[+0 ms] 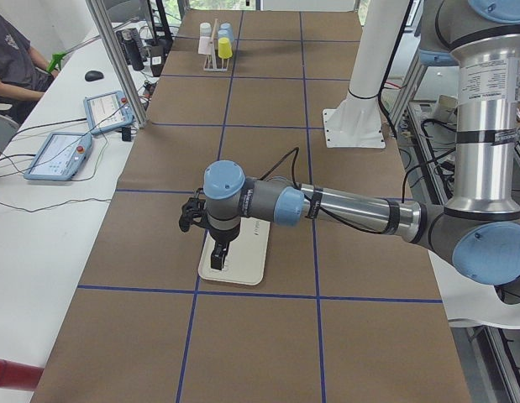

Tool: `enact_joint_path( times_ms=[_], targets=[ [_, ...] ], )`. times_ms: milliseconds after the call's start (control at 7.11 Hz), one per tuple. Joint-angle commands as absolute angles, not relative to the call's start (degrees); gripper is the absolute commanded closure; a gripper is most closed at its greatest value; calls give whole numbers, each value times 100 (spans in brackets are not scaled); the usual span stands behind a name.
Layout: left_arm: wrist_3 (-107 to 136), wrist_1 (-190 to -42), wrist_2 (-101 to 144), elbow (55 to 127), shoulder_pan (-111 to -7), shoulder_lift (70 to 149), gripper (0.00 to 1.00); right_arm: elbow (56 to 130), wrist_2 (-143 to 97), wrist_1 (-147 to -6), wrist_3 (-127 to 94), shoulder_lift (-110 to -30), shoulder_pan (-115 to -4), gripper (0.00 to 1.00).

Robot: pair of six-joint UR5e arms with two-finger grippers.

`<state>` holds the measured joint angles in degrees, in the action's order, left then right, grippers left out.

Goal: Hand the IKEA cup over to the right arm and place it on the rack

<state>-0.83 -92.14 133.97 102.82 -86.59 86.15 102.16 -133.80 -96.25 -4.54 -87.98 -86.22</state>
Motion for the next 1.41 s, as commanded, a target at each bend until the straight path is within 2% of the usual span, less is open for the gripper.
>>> enact_joint_path(
  times_ms=[0,703,1266],
  targets=[
    [-89,-9115,13430,10117,-8692,8587,0,10204,-13394,-9624,-510,-8912,-8622,1],
    [70,-9211,13438,10045,-8833,8113,0,9898,-13412,-9633,-431,-9026,-8622,1],
    [462,-8757,13632,10159,-8833,8384,0,9861,-13403,-9624,-510,-8991,-8622,1]
  ],
)
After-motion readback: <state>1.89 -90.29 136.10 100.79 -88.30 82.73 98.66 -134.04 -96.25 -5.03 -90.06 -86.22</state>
